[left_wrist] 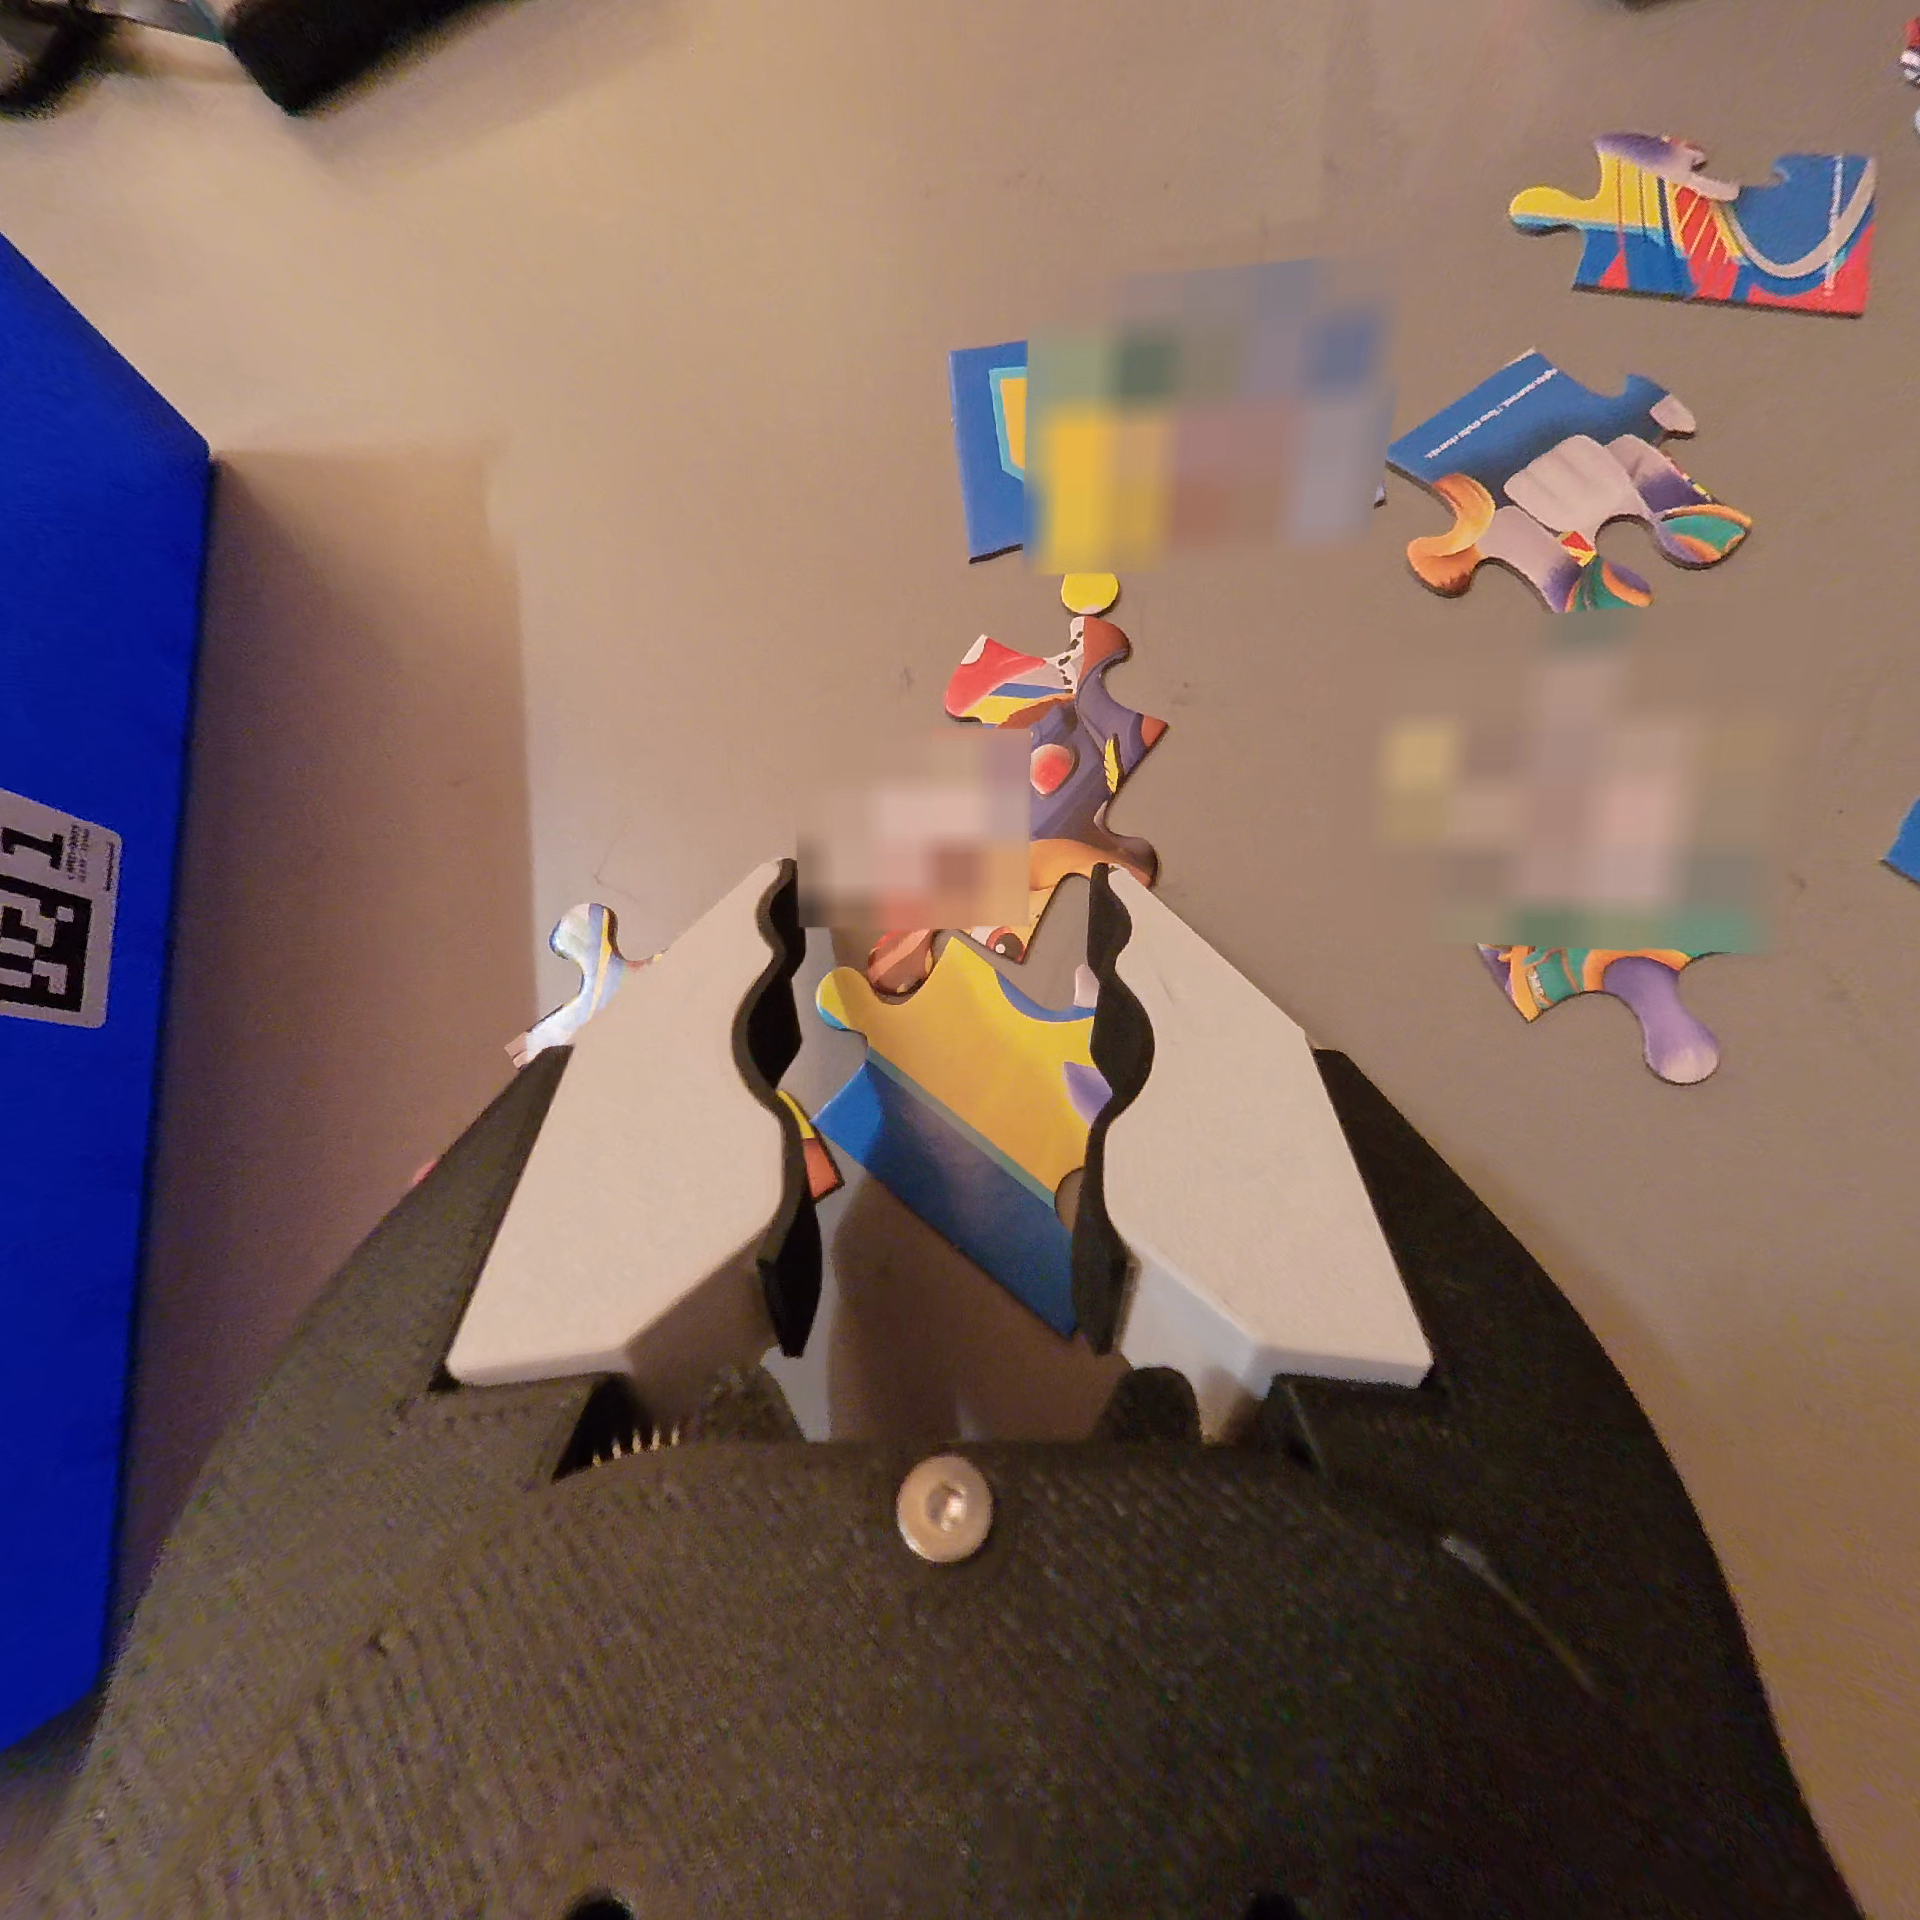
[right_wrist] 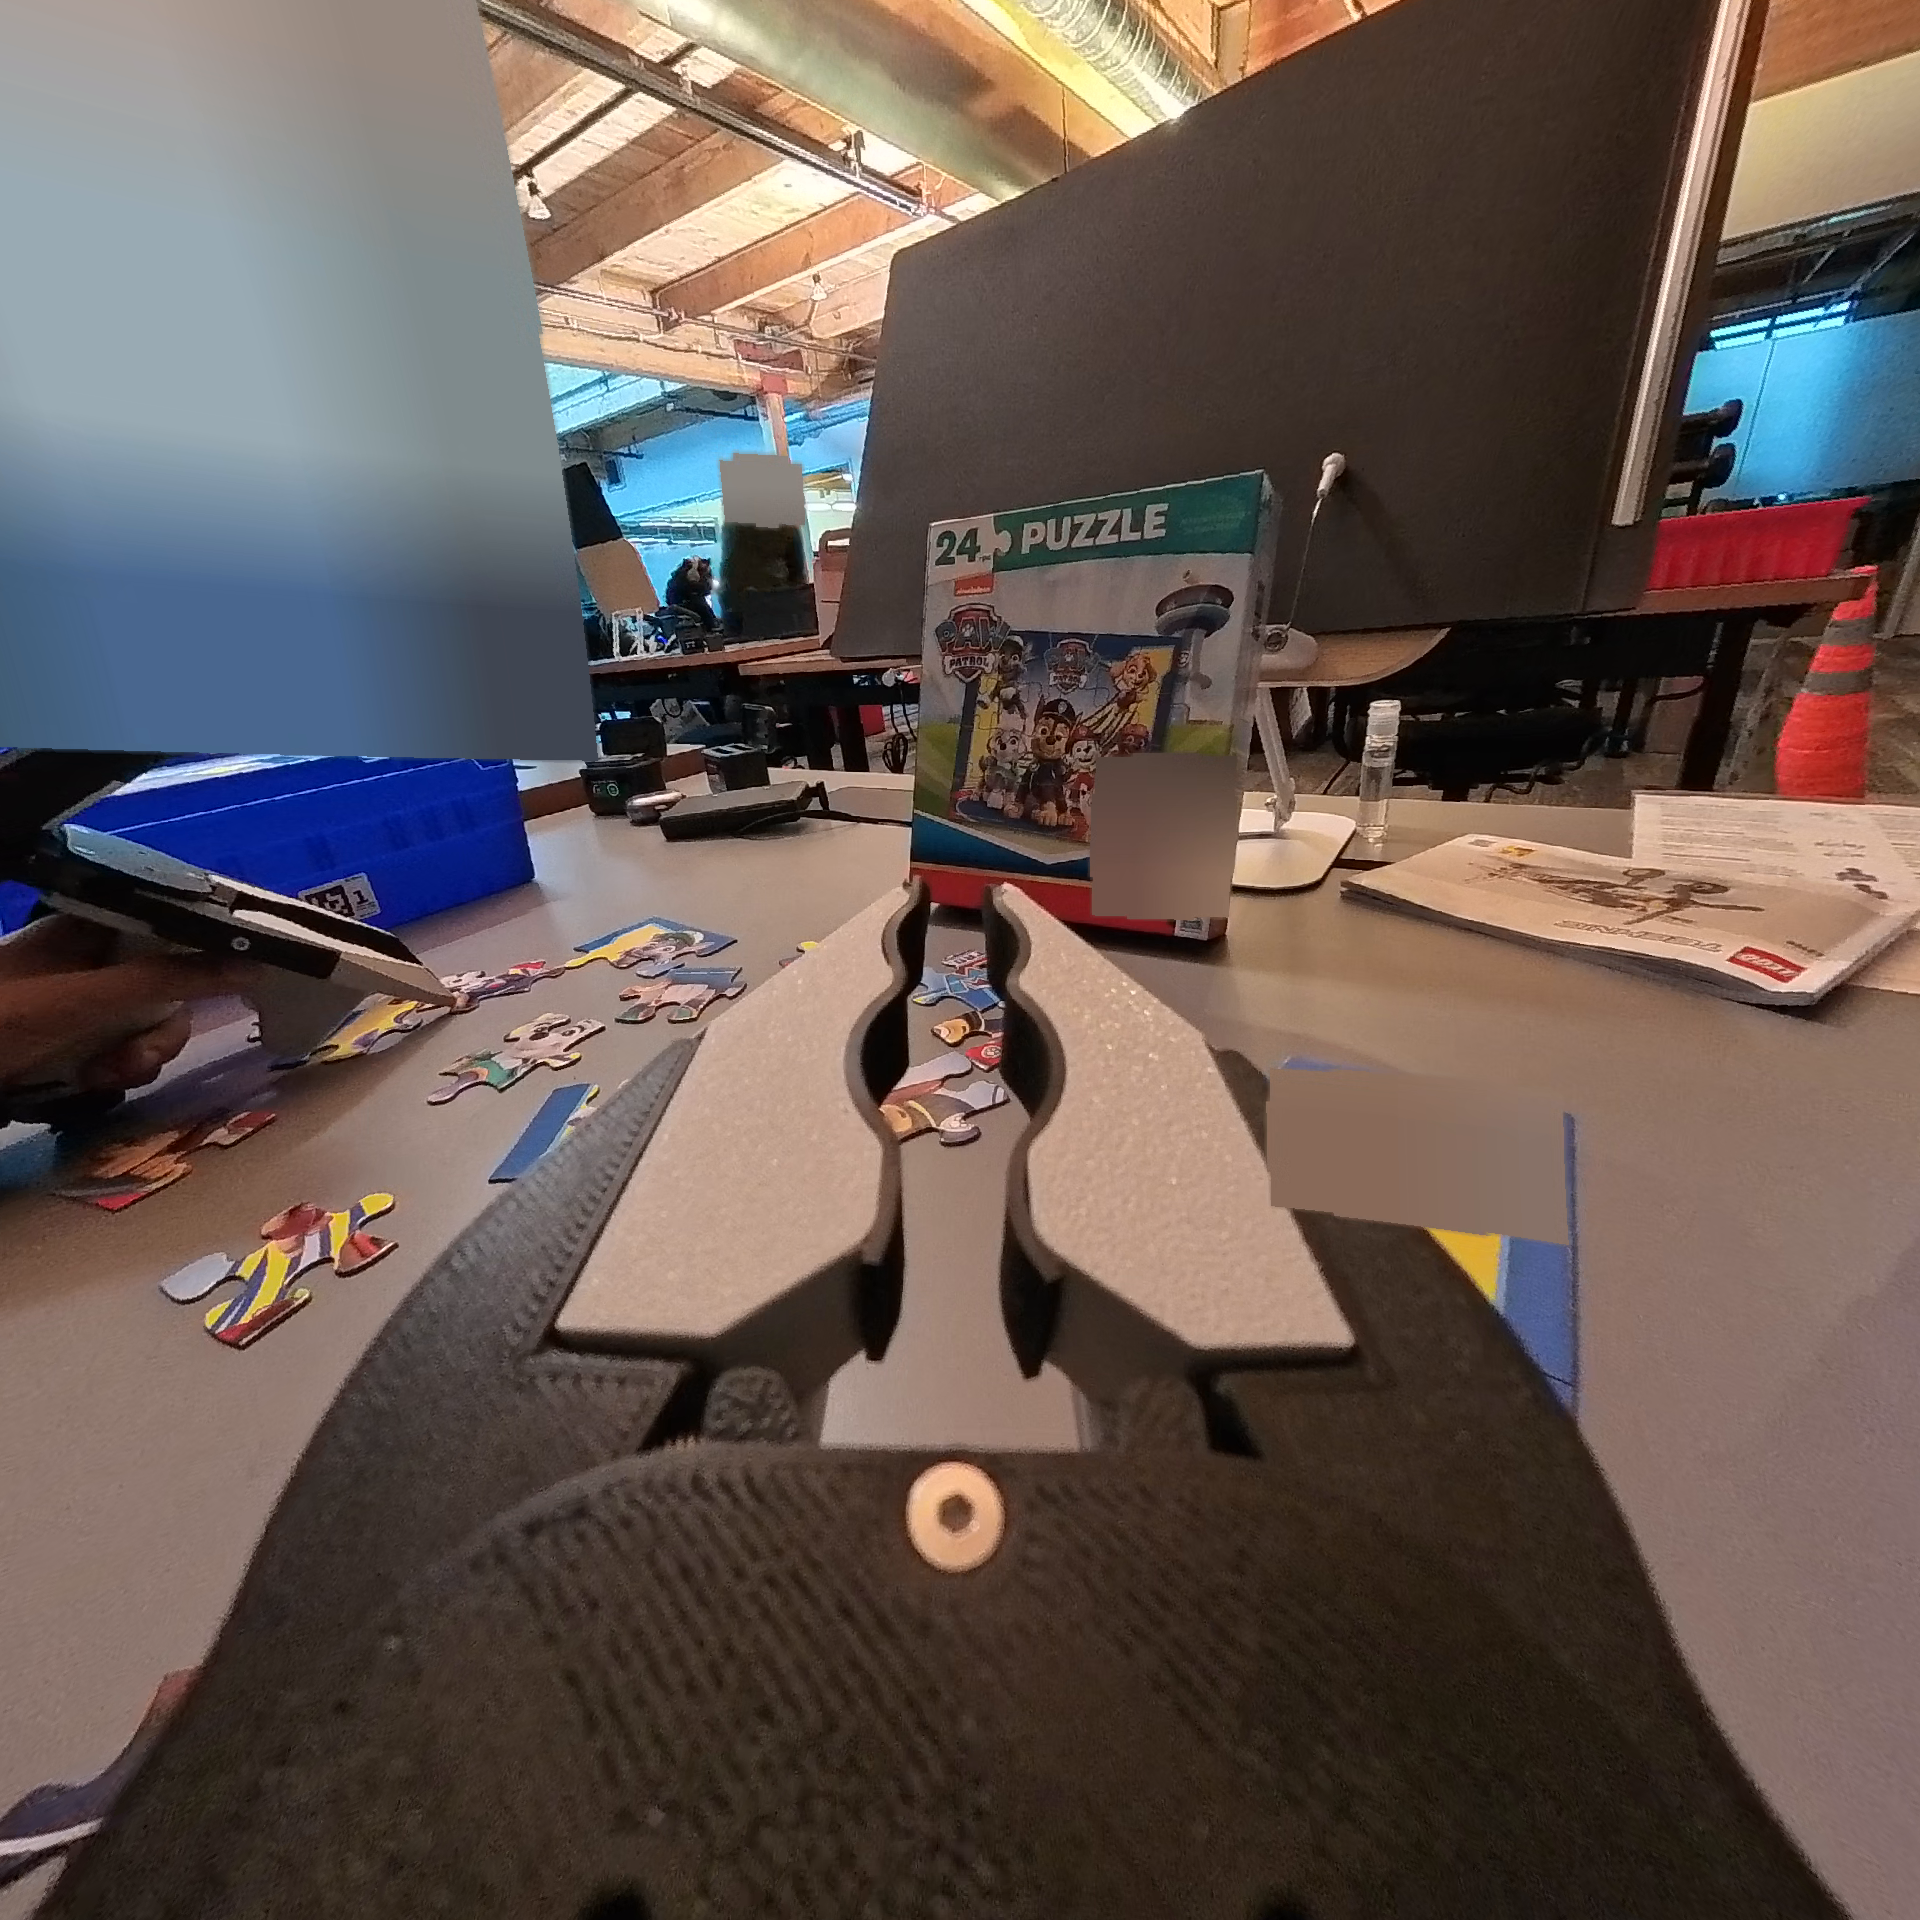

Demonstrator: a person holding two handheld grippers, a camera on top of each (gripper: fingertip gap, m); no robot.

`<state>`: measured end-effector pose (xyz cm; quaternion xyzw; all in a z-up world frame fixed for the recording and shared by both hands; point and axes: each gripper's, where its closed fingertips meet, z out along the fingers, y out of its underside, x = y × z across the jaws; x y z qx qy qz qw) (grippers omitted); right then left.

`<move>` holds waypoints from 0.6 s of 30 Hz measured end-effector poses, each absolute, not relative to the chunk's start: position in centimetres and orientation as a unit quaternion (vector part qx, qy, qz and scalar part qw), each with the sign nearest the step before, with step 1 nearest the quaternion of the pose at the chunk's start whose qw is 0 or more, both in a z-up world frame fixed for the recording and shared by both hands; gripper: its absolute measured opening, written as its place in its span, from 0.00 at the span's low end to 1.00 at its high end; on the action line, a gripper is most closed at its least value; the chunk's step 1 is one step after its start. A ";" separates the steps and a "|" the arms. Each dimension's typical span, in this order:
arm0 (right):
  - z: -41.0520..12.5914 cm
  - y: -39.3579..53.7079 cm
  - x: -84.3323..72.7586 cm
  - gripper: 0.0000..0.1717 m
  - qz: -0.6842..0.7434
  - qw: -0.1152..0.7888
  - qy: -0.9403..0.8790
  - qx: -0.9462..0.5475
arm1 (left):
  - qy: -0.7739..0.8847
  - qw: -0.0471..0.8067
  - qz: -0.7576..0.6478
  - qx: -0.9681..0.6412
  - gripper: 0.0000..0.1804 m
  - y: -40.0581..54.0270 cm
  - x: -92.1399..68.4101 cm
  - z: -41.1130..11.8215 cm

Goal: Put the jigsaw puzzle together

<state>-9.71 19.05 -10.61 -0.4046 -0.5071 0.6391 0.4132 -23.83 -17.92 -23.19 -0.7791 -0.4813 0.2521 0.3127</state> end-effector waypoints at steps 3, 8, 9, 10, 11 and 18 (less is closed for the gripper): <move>-10.6 19.0 -9.7 0.05 0.639 0.414 -0.507 -0.404 | -0.485 0.317 0.234 -0.781 0.28 -17.8 -23.7 -23.4; -10.6 19.0 -9.6 0.05 0.638 0.414 -0.508 -0.404 | -0.483 0.320 0.223 -0.784 0.25 -17.5 -23.4 -23.5; -10.6 19.0 -9.6 0.05 0.638 0.414 -0.508 -0.404 | -0.482 0.320 0.223 -0.785 0.24 -17.5 -23.4 -23.5; -10.6 19.0 -9.6 0.05 0.638 0.414 -0.508 -0.404 | -0.481 0.320 0.223 -0.785 0.24 -17.5 -23.4 -23.5; -10.6 19.0 -9.6 0.05 0.638 0.414 -0.508 -0.404 | -0.481 0.320 0.222 -0.786 0.24 -17.5 -23.4 -23.6; -10.6 19.0 -9.6 0.05 0.638 0.415 -0.508 -0.403 | -0.477 0.323 0.214 -0.789 0.21 -17.2 -23.2 -23.6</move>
